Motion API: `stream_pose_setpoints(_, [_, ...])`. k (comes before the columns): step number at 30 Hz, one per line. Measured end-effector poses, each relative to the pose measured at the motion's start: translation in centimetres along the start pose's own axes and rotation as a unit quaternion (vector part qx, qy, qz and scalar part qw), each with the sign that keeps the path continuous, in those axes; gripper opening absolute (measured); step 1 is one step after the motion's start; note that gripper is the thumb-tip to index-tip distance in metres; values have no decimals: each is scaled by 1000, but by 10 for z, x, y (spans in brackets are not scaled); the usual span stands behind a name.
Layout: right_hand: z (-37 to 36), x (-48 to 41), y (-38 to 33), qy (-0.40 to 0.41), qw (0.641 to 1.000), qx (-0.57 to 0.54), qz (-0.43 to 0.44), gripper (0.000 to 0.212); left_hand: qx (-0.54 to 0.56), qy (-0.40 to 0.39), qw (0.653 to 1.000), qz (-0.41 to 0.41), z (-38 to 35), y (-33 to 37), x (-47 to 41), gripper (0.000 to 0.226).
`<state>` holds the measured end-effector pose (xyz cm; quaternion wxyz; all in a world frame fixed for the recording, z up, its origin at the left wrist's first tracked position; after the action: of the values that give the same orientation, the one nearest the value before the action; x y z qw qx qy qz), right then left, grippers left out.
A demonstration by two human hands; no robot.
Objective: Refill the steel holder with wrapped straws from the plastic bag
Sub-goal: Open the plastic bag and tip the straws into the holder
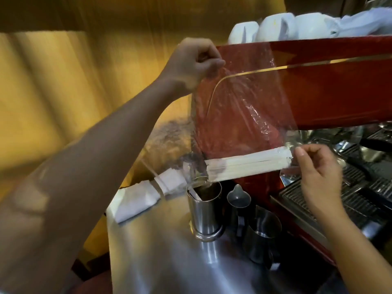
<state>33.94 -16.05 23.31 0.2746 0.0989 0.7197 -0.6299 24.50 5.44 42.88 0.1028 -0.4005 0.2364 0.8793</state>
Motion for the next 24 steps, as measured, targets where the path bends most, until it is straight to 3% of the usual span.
stream_pose_setpoints(9, [32,-9,-25,50,995,80,31,21,29,7,998,-59,-15,16,-19,17])
stream_pose_setpoints(24, [30,-13,-43,24,993,101,59,23,103,26,994,-1,-9,-9,-4,2])
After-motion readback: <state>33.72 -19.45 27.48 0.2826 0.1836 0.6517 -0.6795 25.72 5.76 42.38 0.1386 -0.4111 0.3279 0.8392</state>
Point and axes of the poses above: each hand's wrist, its own x-axis away from the middle knuckle, its own z-axis out of the back of the hand, y = z × x, the point moved 7 cm from there along -x, towards the middle knuckle, and after that the axes turned 5 degrees about -z, right-handed, at the moved point
